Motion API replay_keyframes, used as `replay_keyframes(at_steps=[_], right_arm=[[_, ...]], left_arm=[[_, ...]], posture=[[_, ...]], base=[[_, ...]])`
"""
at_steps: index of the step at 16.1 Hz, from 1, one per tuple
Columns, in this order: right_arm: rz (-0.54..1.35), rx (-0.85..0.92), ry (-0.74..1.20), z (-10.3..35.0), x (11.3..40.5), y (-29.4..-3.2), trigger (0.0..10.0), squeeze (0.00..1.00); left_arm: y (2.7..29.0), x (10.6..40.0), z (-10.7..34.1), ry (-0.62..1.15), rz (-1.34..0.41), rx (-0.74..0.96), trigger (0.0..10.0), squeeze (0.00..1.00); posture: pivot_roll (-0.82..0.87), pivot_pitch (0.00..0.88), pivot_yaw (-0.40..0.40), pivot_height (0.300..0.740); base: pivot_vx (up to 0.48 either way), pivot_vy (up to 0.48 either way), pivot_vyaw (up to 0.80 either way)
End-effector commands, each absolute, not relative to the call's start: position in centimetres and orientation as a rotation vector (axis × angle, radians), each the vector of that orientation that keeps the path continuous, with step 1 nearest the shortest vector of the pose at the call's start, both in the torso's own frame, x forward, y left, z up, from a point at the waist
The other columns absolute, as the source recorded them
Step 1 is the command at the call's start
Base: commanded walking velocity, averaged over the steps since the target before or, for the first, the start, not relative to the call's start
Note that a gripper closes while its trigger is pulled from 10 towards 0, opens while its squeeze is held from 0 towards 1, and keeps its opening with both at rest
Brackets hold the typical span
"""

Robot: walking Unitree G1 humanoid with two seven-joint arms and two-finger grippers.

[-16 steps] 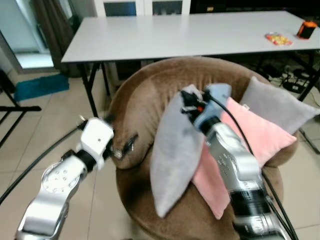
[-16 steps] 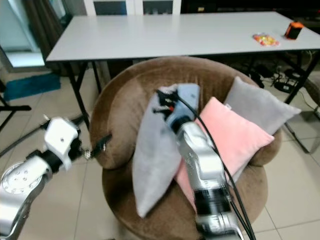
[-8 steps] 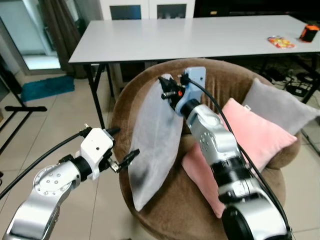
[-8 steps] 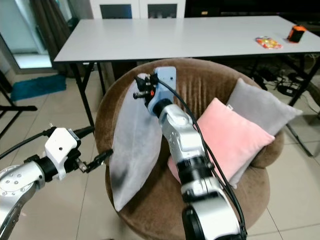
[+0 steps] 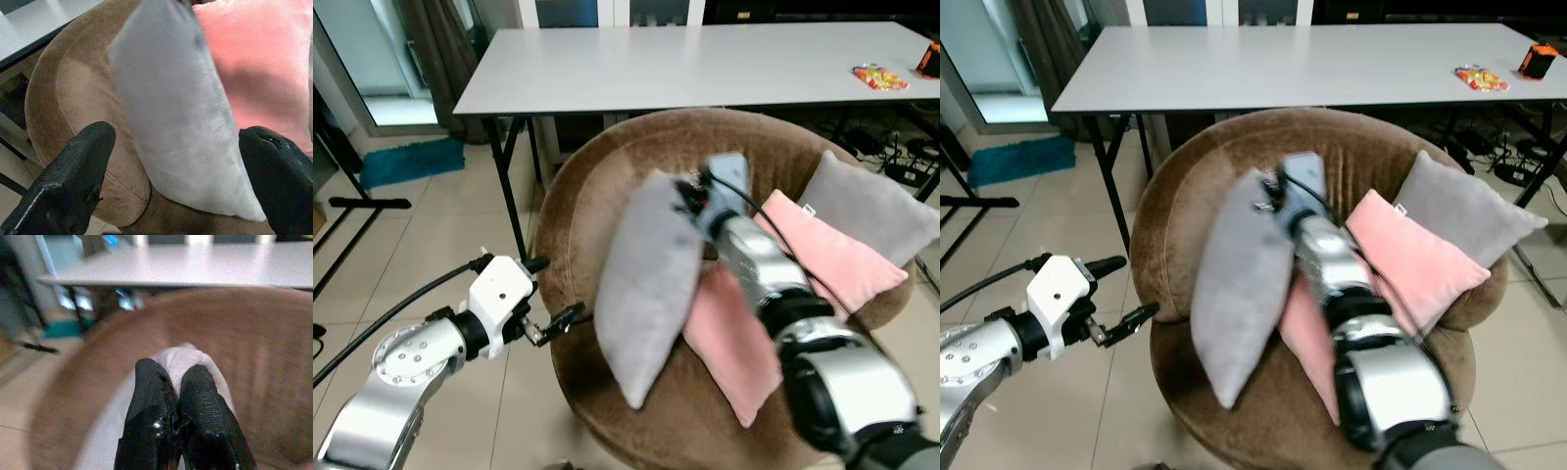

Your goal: Move the pillow to the sofa from floor

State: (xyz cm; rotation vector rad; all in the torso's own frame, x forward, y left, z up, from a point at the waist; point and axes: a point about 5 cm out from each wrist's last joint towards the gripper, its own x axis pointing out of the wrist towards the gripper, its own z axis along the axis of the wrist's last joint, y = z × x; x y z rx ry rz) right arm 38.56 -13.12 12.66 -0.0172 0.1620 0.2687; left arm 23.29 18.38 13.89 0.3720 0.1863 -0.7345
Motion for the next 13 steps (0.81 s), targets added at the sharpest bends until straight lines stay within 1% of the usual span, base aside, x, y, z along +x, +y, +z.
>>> replay_keyframes(at_steps=[1, 2, 3, 4, 5, 7, 8, 9, 11, 12, 13], right_arm=[[0.226, -0.053, 0.183, 11.9, 38.3, -14.2, 10.0, 0.00], [0.130, -0.086, 0.246, 10.4, 37.7, -16.4, 10.0, 0.00], [0.071, -0.112, 0.300, 9.5, 37.2, -17.8, 10.0, 0.10], [-0.004, -0.130, 0.339, 8.8, 36.7, -19.3, 10.0, 1.00], [-0.028, -0.135, 0.346, 8.7, 36.6, -19.7, 10.0, 1.00], [-0.103, -0.100, 0.313, 8.9, 36.2, -22.2, 10.0, 1.00], [-0.109, -0.104, 0.304, 9.0, 36.1, -22.5, 10.0, 1.00], [-0.100, -0.135, 0.235, 9.6, 35.9, -23.5, 10.0, 1.00], [-0.080, -0.147, 0.157, 10.7, 35.5, -24.8, 10.0, 1.00], [-0.055, -0.122, 0.090, 11.6, 35.3, -24.8, 10.0, 1.00], [-0.021, -0.095, -0.012, 13.1, 34.1, -24.2, 10.0, 1.00]], left_arm=[[18.1, 23.2, 14.2, 0.178, -0.758, 0.380, 10.0, 0.00], [18.0, 23.2, 14.1, 0.179, -0.759, 0.377, 10.0, 0.00], [18.0, 23.2, 14.1, 0.180, -0.760, 0.376, 10.0, 0.00], [18.0, 23.2, 13.9, 0.185, -0.764, 0.374, 10.0, 0.00], [17.9, 23.2, 13.9, 0.187, -0.766, 0.373, 10.0, 0.00], [17.8, 23.2, 13.7, 0.190, -0.778, 0.367, 10.0, 0.00], [17.8, 23.2, 13.7, 0.190, -0.779, 0.366, 10.0, 0.00], [17.7, 23.3, 13.6, 0.188, -0.780, 0.363, 10.0, 0.00], [17.8, 23.4, 13.8, 0.159, -0.743, 0.347, 10.0, 0.00], [18.0, 23.4, 13.8, 0.148, -0.705, 0.337, 10.0, 0.00], [18.1, 23.6, 13.6, 0.141, -0.615, 0.321, 10.0, 0.00]], posture=[[-0.02, 0.000, 0.016, 0.740], [-0.02, 0.000, 0.014, 0.740], [-0.02, 0.000, 0.015, 0.740], [-0.02, 0.000, 0.015, 0.740], [-0.03, 0.000, 0.015, 0.740], [-0.04, 0.000, 0.017, 0.740], [-0.04, 0.000, 0.017, 0.740], [-0.05, 0.000, 0.013, 0.740], [-0.06, 0.000, 0.017, 0.740], [-0.07, 0.000, 0.021, 0.740], [-0.09, 0.000, 0.026, 0.740]], base=[[0.000, 0.000, 0.00], [0.000, 0.000, 0.00], [0.000, 0.000, 0.00], [0.000, 0.000, 0.00], [0.000, 0.000, 0.00], [0.000, 0.000, 0.00], [0.000, 0.000, 0.00], [0.000, 0.000, 0.00], [0.000, 0.000, 0.00], [0.000, 0.000, 0.00], [0.000, 0.000, 0.00]])
